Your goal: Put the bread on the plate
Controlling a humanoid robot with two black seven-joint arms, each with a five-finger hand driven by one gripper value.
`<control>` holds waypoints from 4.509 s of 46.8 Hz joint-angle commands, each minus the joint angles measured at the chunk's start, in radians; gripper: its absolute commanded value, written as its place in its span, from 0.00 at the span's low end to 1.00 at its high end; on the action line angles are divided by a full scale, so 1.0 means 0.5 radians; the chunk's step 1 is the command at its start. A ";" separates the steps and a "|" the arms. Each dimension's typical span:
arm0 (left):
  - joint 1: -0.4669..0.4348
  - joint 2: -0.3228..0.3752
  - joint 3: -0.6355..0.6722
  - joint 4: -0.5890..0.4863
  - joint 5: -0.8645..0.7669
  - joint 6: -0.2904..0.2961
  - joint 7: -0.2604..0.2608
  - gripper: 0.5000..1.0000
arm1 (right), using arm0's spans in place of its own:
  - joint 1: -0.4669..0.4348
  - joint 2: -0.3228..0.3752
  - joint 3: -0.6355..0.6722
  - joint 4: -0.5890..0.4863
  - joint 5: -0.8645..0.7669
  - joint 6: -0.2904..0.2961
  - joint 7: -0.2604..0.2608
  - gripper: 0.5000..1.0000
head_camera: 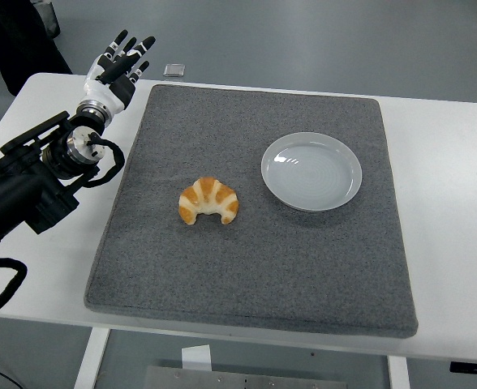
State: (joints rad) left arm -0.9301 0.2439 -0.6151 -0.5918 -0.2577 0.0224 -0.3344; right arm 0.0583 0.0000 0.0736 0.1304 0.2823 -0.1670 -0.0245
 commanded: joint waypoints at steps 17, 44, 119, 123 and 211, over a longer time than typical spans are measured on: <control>-0.027 0.019 0.028 0.021 0.129 -0.033 0.012 1.00 | 0.000 0.000 0.000 0.000 0.000 0.000 0.000 0.90; -0.195 0.248 0.352 -0.160 1.310 -0.063 0.012 1.00 | 0.000 0.000 0.000 0.000 0.000 0.000 0.000 0.90; -0.993 0.687 2.052 -1.228 2.071 -0.094 0.031 1.00 | 0.000 0.000 0.000 0.000 0.000 0.000 0.000 0.90; -0.990 0.687 2.052 -1.243 2.068 -0.103 0.043 1.00 | 0.000 0.000 0.000 0.000 0.000 0.000 0.000 0.90; -0.932 0.399 2.215 -1.090 2.151 -0.029 0.074 0.79 | 0.000 0.000 0.000 0.000 0.000 0.000 0.000 0.90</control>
State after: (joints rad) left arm -1.3959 0.4433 0.4924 -1.1366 0.8174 0.0057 -0.2965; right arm 0.0582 0.0000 0.0736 0.1304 0.2822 -0.1673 -0.0246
